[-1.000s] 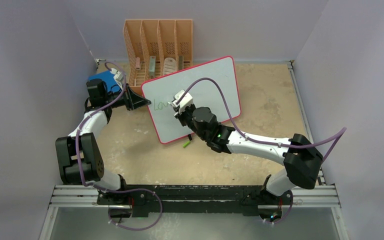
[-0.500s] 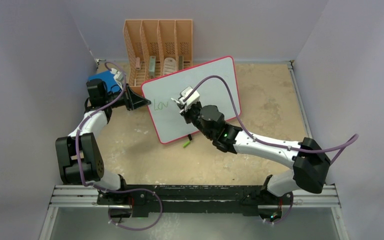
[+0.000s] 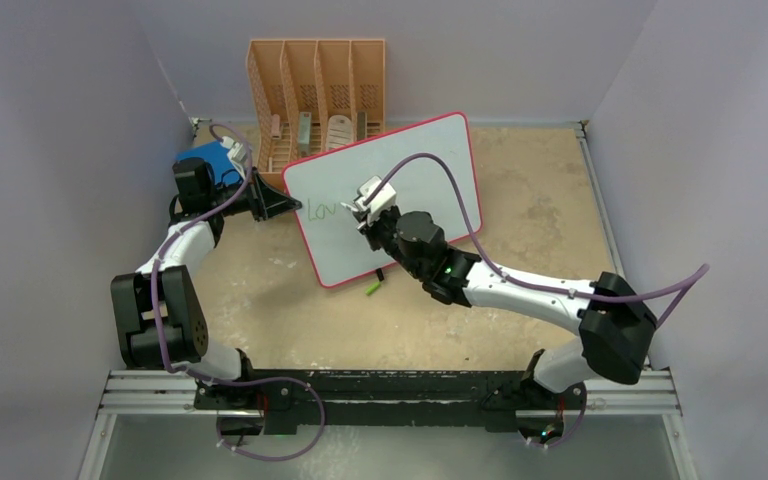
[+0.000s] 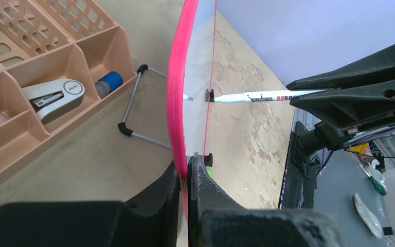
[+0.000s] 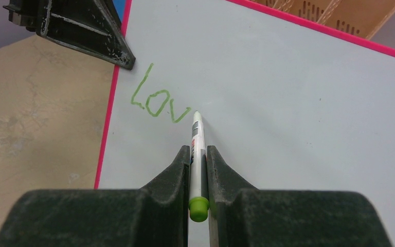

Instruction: Write a sentence on the whiteboard

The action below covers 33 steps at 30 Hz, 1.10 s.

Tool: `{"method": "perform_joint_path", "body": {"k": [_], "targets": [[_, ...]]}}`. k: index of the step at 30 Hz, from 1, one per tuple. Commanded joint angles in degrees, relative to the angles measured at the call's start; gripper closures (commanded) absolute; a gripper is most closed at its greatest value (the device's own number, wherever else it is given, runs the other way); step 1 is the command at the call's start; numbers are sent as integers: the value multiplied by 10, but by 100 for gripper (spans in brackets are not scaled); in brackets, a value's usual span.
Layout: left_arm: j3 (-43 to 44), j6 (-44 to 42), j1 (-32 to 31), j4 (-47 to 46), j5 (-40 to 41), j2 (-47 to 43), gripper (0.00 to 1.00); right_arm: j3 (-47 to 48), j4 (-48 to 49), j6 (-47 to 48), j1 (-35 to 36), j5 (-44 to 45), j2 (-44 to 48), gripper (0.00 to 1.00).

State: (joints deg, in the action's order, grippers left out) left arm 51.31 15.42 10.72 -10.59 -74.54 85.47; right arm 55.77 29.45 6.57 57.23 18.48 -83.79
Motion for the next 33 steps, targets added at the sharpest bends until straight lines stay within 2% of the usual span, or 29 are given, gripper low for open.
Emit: {"method": "perform_joint_path", "body": {"k": [1,33], "targets": [[15,-26,-9,-5,3,-14,100,6,26,-7,-2,-11,1,100],[16,-25,-10,-5,0,-14,100,7,22,-4,-4,8,-14,100]]}}
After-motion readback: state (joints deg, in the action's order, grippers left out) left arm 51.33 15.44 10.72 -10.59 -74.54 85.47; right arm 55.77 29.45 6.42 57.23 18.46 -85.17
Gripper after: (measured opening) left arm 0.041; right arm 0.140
